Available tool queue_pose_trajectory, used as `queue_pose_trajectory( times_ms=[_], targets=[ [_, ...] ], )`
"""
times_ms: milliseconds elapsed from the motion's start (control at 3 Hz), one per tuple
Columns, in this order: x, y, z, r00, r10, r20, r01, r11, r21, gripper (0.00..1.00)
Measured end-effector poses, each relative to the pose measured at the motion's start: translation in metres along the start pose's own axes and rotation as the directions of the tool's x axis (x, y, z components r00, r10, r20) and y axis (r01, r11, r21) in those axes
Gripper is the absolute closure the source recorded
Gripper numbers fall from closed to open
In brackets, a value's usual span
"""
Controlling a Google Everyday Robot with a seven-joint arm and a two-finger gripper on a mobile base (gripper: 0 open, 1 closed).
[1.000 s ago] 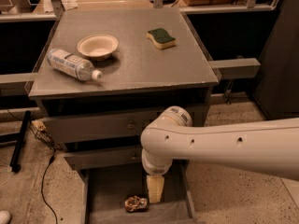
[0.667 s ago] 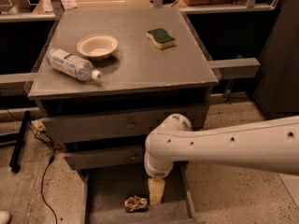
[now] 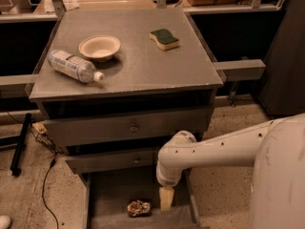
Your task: Pick orange can from bottom drawer and place on counter
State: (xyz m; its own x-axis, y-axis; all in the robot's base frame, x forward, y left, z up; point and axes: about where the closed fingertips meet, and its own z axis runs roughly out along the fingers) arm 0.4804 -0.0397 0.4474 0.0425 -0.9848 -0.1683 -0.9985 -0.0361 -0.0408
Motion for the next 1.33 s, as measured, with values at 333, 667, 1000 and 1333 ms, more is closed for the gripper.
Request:
queue_pose_trajectory(
  times_ms=[333, 667, 1000, 1333],
  targets=[
    [0.005, -0.005, 0.013, 1.000, -0.002, 0.009, 0.002, 1.0000, 0.009, 0.00],
    [-0.004, -0.024, 0.062, 0.998, -0.065, -0.005, 0.065, 0.9971, 0.040, 0.00],
    [-0.006, -0.021, 0.064, 0.998, -0.068, -0.001, 0.068, 0.9968, 0.042, 0.00],
    [-0.031, -0.002, 0.119, 0.993, -0.103, 0.050, 0.103, 0.9947, 0.004, 0.00]
  ],
)
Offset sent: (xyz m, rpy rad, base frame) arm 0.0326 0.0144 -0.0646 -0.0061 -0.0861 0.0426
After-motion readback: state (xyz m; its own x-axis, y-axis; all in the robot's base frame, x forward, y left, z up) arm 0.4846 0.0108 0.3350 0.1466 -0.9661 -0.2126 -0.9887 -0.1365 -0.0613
